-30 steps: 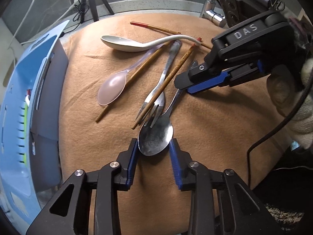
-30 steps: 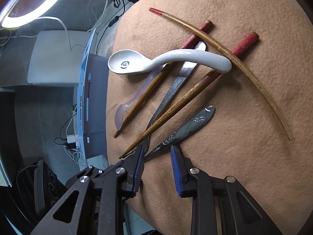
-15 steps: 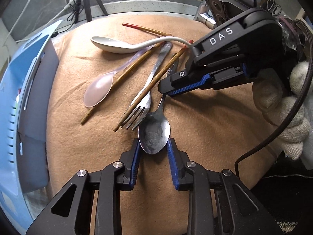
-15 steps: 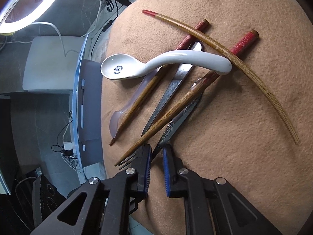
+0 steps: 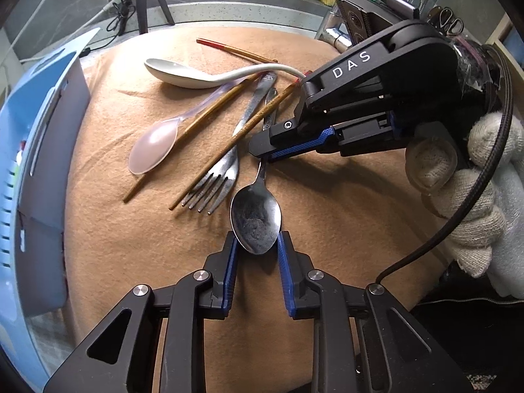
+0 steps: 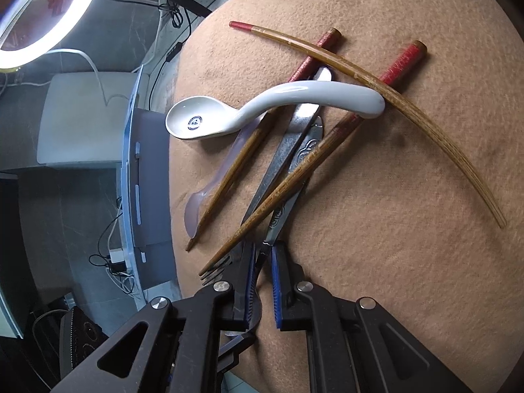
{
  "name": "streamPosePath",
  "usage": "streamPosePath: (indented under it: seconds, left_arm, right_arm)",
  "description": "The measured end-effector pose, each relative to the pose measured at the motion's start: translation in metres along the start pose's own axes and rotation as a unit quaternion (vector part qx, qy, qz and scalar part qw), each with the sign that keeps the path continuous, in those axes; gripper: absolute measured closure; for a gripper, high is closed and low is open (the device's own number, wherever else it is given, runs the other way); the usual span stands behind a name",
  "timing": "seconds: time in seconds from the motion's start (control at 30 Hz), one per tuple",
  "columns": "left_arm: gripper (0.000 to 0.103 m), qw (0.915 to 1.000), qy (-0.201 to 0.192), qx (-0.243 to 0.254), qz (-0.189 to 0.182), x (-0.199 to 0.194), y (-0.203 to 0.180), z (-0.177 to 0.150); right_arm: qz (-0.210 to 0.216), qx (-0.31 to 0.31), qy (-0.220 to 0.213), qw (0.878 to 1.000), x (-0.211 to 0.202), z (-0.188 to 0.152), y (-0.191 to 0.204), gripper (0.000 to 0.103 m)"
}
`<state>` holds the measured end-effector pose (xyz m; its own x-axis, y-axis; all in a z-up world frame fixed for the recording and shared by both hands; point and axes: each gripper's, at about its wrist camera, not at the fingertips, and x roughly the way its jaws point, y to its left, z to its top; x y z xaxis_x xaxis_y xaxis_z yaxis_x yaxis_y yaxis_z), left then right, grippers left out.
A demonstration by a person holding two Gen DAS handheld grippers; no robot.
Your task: Organize utensils
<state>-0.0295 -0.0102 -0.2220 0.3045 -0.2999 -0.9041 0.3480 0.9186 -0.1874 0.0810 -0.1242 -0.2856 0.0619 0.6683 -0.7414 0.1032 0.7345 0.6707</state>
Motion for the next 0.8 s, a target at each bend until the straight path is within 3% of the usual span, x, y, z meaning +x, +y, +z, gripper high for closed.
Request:
streamPosePath:
  seconds: [0.13,0.23,0.5,0.8]
  left_arm:
    - [0.081,0.9999,0.001,-0.002,-0.010,-0.001,-0.003,-0.006]
    - [0.081,0.9997,0.005,0.025,0.004,0.001,-0.010,-0.009]
    - [0.077,0.9992,-0.001,0.036,0.019,0.004,-0.021,-0.005]
    - [0.078,0.9993,0.000,0.032,-0.021,-0.002,-0.018,-0.005]
  right_arm:
    - [0.001,0.006,-0.001,1.000,-0.004,-0.008,-0.002,0.095]
    - [0.004,0.015,0.000,1.000,-0.004,-0.012,-0.006,0.096]
    - [-0.001,0.018,-0.009,1.000,-0.007,-0.016,-0.004,0.096]
    - [0.007,0.024,-0.010,1.000,-0.017,-0.027,-0.002,0.097]
